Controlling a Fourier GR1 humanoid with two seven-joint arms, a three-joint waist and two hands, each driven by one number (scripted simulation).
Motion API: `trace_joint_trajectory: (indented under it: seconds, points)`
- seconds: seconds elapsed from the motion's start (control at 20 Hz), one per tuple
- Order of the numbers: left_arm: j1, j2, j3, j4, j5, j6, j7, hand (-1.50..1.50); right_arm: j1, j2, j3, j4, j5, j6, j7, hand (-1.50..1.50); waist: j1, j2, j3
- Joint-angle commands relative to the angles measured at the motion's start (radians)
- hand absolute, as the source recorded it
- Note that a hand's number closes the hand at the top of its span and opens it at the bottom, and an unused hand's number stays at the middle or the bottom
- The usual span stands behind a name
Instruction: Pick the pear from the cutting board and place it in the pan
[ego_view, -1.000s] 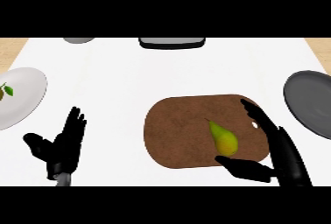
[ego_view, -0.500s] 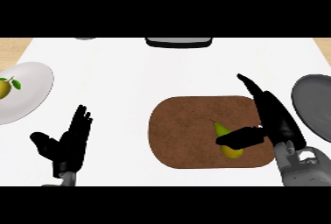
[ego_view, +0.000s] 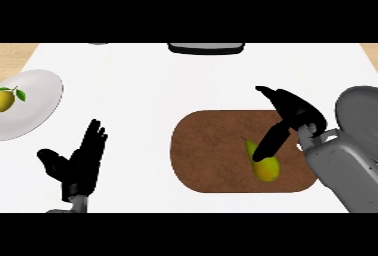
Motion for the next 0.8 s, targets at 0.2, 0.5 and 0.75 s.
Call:
trace_joint_trajectory:
  seconds: [0.2, 0.5, 0.75]
  points:
    - [-0.040, -0.034, -0.006, 0.041, -0.015, 0.048, 0.072, 0.00, -0.090, 0.048, 0.054, 0.241, -0.033, 0.198, 0.008, -1.50, -0.014, 0.005, -0.006]
    - [0.002, 0.004, 0.029, 0.039, 0.008, -0.017, 0.041, 0.00, -0.110, 0.036, 0.031, 0.290, -0.149, 0.331, 0.047, -1.50, -0.022, 0.002, -0.007]
    - [0.035, -0.016, 0.030, 0.047, 0.004, -0.031, 0.017, 0.00, -0.047, 0.056, 0.037, 0.191, -0.124, 0.285, 0.067, -1.50, -0.030, -0.002, -0.007]
